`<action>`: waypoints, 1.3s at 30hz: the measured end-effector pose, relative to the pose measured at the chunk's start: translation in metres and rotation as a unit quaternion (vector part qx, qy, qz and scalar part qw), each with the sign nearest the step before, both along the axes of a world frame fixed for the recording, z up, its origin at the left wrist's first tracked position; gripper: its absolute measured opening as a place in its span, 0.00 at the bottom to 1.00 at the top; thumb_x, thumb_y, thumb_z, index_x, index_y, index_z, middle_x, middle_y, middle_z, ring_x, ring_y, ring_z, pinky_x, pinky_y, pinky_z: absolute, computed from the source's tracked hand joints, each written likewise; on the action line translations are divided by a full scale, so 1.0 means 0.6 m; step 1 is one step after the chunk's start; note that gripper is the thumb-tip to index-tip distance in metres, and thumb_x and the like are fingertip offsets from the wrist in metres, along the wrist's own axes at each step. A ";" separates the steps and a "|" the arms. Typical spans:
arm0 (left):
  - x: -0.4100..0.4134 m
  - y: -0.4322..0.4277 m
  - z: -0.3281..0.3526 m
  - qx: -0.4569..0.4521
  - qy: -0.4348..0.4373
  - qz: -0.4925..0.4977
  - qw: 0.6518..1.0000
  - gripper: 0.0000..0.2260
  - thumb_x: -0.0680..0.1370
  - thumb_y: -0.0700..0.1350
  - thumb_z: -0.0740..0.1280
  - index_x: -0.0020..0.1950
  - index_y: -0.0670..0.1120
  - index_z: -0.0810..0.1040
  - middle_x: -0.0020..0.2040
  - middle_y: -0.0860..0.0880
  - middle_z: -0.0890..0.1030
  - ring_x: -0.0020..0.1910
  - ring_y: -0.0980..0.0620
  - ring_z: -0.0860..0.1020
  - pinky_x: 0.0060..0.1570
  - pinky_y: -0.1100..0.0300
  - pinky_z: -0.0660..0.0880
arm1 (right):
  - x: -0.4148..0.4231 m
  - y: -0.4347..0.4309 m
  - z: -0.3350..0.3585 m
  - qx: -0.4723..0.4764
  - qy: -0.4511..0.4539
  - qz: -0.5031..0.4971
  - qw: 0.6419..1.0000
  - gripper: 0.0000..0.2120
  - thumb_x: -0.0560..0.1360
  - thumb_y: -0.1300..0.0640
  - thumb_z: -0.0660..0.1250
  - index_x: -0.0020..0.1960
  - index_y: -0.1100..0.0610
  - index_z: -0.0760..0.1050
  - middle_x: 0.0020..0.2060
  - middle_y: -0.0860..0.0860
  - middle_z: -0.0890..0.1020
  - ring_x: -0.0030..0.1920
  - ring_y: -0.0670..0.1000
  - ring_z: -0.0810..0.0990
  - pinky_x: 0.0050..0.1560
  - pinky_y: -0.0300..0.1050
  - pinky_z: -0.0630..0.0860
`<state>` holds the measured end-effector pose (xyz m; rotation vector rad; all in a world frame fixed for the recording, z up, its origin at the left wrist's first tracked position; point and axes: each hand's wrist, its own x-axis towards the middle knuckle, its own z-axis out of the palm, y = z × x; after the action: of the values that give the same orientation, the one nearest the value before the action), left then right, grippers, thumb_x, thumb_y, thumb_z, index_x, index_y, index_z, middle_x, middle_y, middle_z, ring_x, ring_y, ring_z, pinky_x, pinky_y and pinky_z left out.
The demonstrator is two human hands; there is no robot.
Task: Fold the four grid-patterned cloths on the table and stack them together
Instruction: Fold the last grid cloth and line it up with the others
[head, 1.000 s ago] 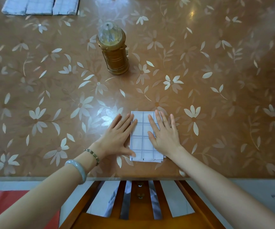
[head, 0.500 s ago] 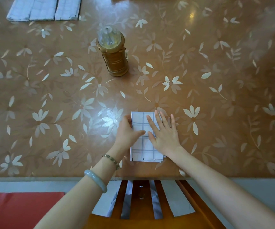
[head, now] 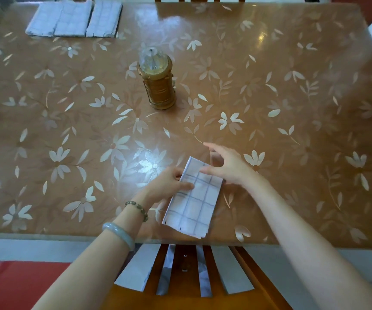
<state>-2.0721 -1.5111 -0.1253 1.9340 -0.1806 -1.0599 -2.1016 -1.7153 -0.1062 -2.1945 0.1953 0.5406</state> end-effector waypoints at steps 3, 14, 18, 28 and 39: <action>0.001 0.018 0.034 -0.034 0.050 -0.017 0.998 0.04 0.74 0.37 0.71 0.47 0.41 0.82 0.41 0.51 0.85 0.41 0.53 0.83 0.42 0.60 0.79 | 0.018 -0.015 0.042 0.113 0.105 0.037 0.987 0.16 0.69 0.50 0.74 0.55 0.47 0.78 0.49 0.45 0.82 0.52 0.46 0.79 0.56 0.43 0.73; -0.064 0.218 0.109 -0.031 0.150 0.103 0.983 0.17 0.67 0.38 0.78 0.53 0.39 0.79 0.49 0.45 0.84 0.48 0.49 0.83 0.51 0.54 0.80 | 0.052 0.121 0.102 0.183 0.139 0.040 0.972 0.02 0.70 0.63 0.73 0.42 0.60 0.81 0.37 0.54 0.83 0.35 0.50 0.81 0.35 0.41 0.77; -0.111 0.332 0.115 -0.147 0.142 0.279 0.938 0.32 0.60 0.44 0.81 0.61 0.36 0.77 0.57 0.40 0.82 0.56 0.43 0.81 0.54 0.50 0.78 | 0.068 0.209 0.141 0.159 0.109 0.051 0.980 0.06 0.68 0.62 0.74 0.43 0.63 0.81 0.36 0.56 0.84 0.37 0.53 0.81 0.41 0.48 0.76; -0.317 0.652 0.162 -0.293 0.040 0.662 0.689 0.11 0.72 0.37 0.70 0.52 0.34 0.78 0.44 0.41 0.85 0.37 0.48 0.84 0.33 0.58 0.80 | -0.073 0.647 0.192 0.257 0.107 -0.002 0.960 0.06 0.70 0.67 0.72 0.46 0.66 0.78 0.33 0.56 0.83 0.27 0.48 0.82 0.27 0.39 0.78; -0.533 0.975 0.219 -0.205 -0.069 0.738 0.639 0.05 0.75 0.34 0.68 0.50 0.35 0.80 0.44 0.40 0.84 0.38 0.48 0.83 0.35 0.60 0.80 | -0.245 1.011 0.190 0.317 0.145 0.052 0.936 0.05 0.69 0.64 0.73 0.43 0.63 0.79 0.35 0.56 0.85 0.33 0.52 0.83 0.37 0.45 0.81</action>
<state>-2.3918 -0.9262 0.0061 1.0701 0.8967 0.2745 -2.2485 -1.1087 0.0080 -1.4960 0.0468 0.8534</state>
